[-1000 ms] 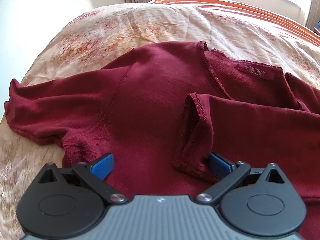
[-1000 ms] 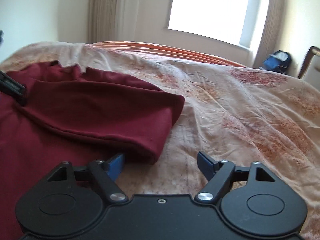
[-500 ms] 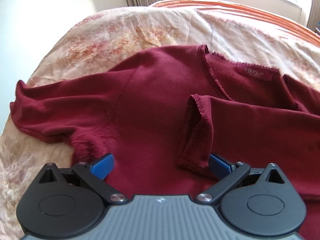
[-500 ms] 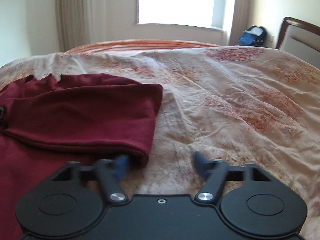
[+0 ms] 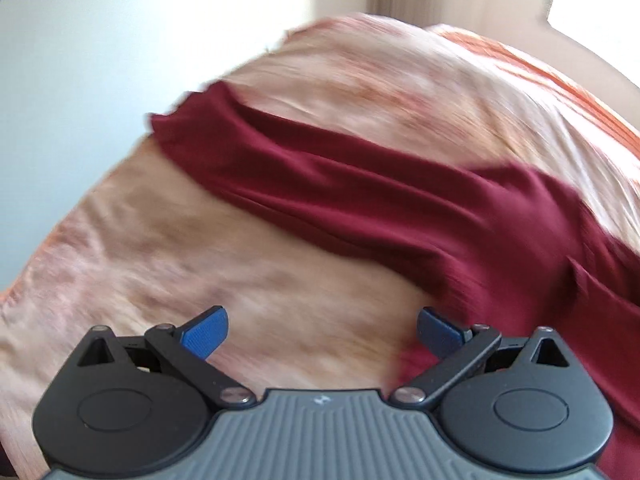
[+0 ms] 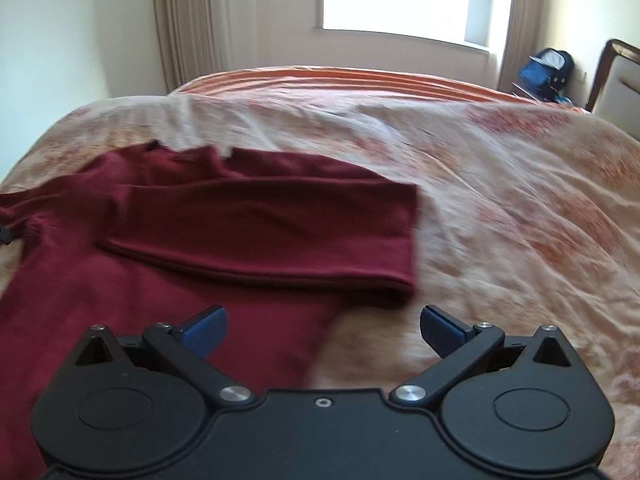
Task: Fold small clothes
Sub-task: 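Move the left tool to the other sleeve cuff, then grasp the other sleeve with the left tool and fold it across the body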
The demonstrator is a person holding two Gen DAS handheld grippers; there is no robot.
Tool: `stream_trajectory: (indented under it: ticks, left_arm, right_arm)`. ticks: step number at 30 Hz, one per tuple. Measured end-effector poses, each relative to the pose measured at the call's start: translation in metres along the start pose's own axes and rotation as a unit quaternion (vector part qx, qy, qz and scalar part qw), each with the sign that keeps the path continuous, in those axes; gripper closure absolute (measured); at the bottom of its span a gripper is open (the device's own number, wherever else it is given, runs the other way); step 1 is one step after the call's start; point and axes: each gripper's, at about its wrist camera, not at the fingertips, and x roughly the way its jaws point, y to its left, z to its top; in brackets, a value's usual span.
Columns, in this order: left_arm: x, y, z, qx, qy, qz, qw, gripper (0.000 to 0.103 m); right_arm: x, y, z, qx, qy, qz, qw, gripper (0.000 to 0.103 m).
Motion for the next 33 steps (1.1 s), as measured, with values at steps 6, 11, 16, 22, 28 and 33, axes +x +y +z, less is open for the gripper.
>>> stream_trajectory:
  ticks: [6, 11, 16, 22, 28, 33]
  left_arm:
    - [0.044, 0.123, 0.06, -0.056, -0.022, 0.019, 0.998, 0.0]
    - [0.083, 0.189, 0.113, -0.089, -0.055, -0.009, 0.9945, 0.0]
    - [0.128, 0.222, 0.151, -0.123, -0.045, -0.038, 0.9906, 0.001]
    - [0.155, 0.238, 0.171, -0.162, -0.037, -0.07, 0.9836, 0.023]
    - [0.175, 0.252, 0.169, -0.216, -0.031, -0.088, 0.9719, 0.061]
    - [0.179, 0.256, 0.165, -0.225, -0.04, -0.103, 0.9681, 0.078]
  right_arm:
    - [-0.013, 0.097, 0.007, -0.001, 0.015, 0.007, 1.0, 0.001]
    - [-0.017, 0.183, -0.002, -0.018, 0.035, 0.017, 0.999, 0.001]
    - [-0.017, 0.257, -0.01, -0.066, 0.066, 0.03, 0.995, 0.001]
    - [-0.025, 0.312, -0.004, -0.109, 0.06, 0.047, 0.991, 0.001]
    - [-0.024, 0.331, 0.002, -0.115, 0.059, 0.055, 0.99, 0.001]
    - [-0.022, 0.333, 0.002, -0.113, 0.062, 0.045, 0.991, 0.001]
